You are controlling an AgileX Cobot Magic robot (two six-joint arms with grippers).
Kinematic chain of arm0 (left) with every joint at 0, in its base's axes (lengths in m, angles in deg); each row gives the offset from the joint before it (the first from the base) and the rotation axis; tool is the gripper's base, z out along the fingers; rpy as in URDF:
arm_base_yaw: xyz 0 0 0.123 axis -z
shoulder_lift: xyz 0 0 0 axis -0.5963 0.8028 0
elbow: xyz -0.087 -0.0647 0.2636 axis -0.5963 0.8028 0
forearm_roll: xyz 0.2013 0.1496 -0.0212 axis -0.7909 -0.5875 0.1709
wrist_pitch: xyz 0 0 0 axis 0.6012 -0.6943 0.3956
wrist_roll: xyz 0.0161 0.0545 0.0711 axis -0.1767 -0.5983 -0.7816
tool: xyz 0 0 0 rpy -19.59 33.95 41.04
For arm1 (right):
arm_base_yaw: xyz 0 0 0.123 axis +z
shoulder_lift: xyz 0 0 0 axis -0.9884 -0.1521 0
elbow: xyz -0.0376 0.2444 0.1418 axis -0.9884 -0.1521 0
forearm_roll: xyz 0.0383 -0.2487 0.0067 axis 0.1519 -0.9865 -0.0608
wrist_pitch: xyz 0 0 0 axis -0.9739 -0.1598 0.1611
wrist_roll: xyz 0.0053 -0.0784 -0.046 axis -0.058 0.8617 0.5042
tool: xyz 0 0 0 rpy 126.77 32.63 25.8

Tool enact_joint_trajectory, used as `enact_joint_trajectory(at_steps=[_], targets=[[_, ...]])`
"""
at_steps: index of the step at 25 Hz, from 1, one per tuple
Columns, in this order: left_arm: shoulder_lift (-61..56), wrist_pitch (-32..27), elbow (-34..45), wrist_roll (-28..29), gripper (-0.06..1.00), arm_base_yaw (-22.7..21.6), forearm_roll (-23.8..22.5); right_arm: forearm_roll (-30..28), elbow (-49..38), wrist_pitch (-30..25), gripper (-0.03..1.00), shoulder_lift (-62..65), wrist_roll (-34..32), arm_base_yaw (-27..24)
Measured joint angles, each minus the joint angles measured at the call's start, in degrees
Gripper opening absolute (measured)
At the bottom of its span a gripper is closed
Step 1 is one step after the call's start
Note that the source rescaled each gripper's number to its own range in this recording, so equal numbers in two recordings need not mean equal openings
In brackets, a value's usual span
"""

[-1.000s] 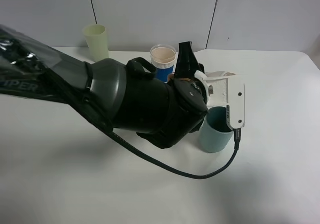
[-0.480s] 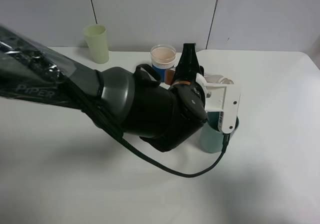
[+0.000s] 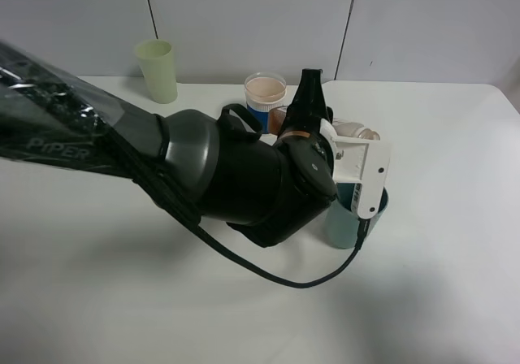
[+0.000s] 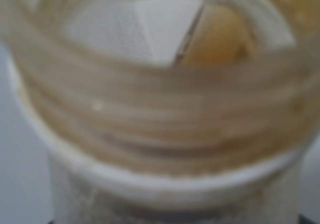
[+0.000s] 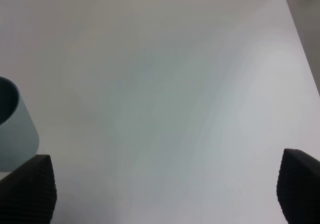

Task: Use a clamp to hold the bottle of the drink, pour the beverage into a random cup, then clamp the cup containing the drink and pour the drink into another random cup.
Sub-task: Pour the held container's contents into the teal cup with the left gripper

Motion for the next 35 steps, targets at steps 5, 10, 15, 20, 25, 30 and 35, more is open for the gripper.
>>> enact_joint_trajectory(at_steps=[5, 10, 15, 20, 25, 30, 35], targets=[[0.00, 1.57, 0.59, -0.87, 0.00, 0.00, -1.51, -0.05, 0.00, 0.00, 0.64, 0.00, 0.00, 0.00], [0.00, 1.71, 2.92, -1.26, 0.00, 0.00, -3.68, -0.36, 0.00, 0.00, 0.64, 0.00, 0.00, 0.00], [0.00, 1.75, 3.04, -1.26, 0.00, 0.00, -4.35, -0.36, 0.00, 0.00, 0.64, 0.00, 0.00, 0.00], [0.00, 1.75, 3.04, -1.91, 0.00, 0.00, -5.90, -0.36, 0.00, 0.00, 0.64, 0.00, 0.00, 0.00], [0.00, 1.98, 3.04, -2.14, 0.00, 0.00, -7.92, -0.36, 0.00, 0.00, 0.64, 0.00, 0.00, 0.00], [0.00, 2.12, 3.04, -2.81, 0.00, 0.00, -8.99, -0.36, 0.00, 0.00, 0.64, 0.00, 0.00, 0.00], [0.00, 2.45, 3.04, -4.68, 0.00, 0.00, -10.13, -0.36, 0.00, 0.00, 0.64, 0.00, 0.00, 0.00]])
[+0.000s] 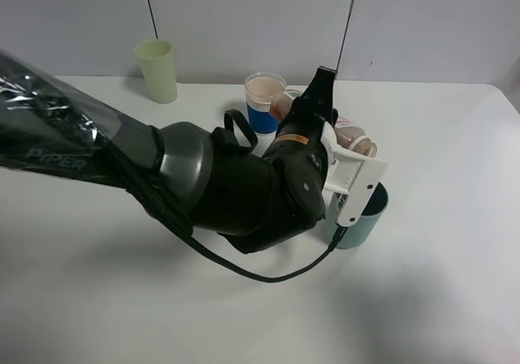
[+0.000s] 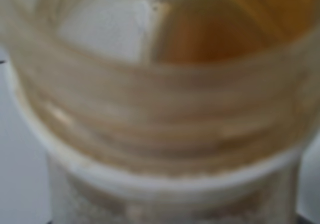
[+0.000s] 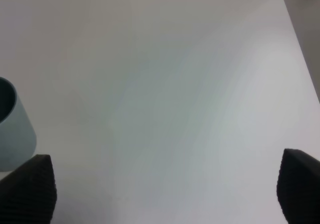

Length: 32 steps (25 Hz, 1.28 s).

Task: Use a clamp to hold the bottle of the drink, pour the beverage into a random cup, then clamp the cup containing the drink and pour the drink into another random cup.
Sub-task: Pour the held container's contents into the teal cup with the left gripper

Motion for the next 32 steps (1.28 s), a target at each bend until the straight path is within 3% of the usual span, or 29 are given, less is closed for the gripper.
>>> enact_joint_trajectory(at_steps=[14, 32], targets=[[0.00, 0.77, 0.00, -4.40, 0.00, 0.00, -0.93, 0.00, 0.00, 0.00, 0.64, 0.00, 0.00, 0.00], [0.00, 1.81, 0.00, -5.61, 0.00, 0.00, -0.93, 0.00, 0.00, 0.00, 0.64, 0.00, 0.00, 0.00]])
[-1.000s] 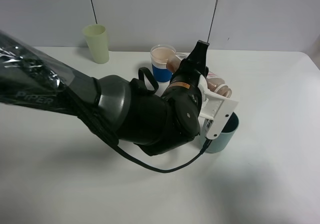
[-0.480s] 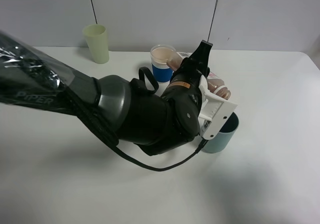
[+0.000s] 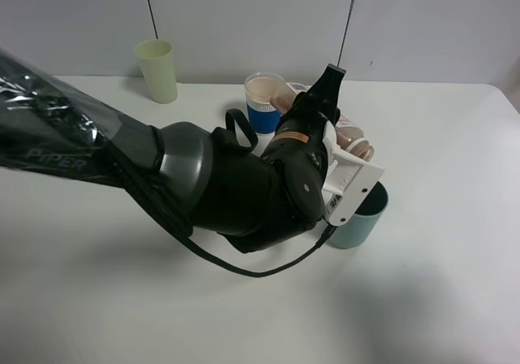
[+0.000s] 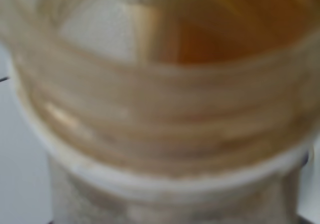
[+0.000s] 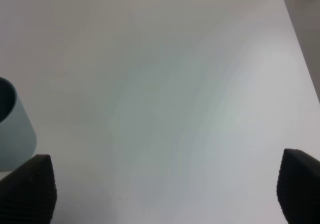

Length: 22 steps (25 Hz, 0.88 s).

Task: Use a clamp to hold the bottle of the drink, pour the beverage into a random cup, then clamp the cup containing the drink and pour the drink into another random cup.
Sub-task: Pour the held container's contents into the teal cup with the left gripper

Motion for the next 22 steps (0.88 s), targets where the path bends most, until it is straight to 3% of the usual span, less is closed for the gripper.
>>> enact_joint_trajectory(at_steps=[22], targets=[[0.00, 0.96, 0.00, -1.88, 0.00, 0.00, -0.82, -1.37, 0.00, 0.00, 0.64, 0.00, -1.52, 0.00]])
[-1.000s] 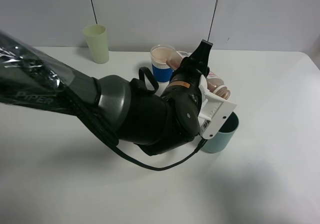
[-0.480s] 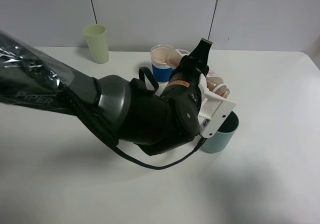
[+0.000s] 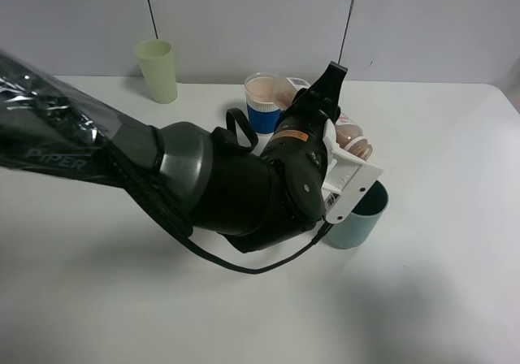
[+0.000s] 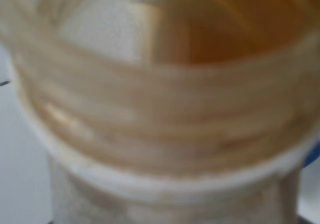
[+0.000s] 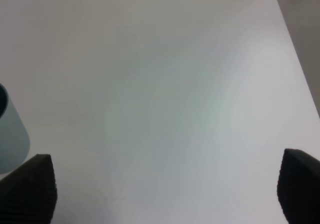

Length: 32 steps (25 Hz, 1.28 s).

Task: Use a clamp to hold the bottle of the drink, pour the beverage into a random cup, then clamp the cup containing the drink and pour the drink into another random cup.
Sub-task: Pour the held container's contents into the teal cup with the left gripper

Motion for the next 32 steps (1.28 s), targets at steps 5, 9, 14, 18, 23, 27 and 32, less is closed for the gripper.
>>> enact_joint_trajectory(at_steps=[5, 9, 14, 18, 23, 27, 32], targets=[[0.00, 0.00, 0.00, -0.12, 0.00, 0.00, -0.24, -0.05, 0.00, 0.00, 0.64, 0.00, 0.00, 0.00], [0.00, 0.11, 0.00, -0.23, 0.00, 0.00, -0.54, -0.06, 0.00, 0.00, 0.64, 0.00, 0.00, 0.00], [0.00, 0.57, 0.00, -0.30, 0.00, 0.00, -1.33, -0.11, 0.00, 0.00, 0.64, 0.00, 0.00, 0.00], [0.00, 0.57, 0.00, -0.89, 0.00, 0.00, -1.40, -0.11, 0.00, 0.00, 0.64, 0.00, 0.00, 0.00], [0.00, 0.61, 0.00, -2.49, 0.00, 0.00, -1.52, -0.12, 0.00, 0.00, 0.64, 0.00, 0.00, 0.00], [0.00, 0.61, 0.00, -2.87, 0.00, 0.00, -1.52, -0.12, 0.00, 0.00, 0.64, 0.00, 0.00, 0.00], [0.00, 0.93, 0.00, -3.42, 0.00, 0.00, -1.58, -0.12, 0.00, 0.00, 0.64, 0.00, 0.00, 0.00]])
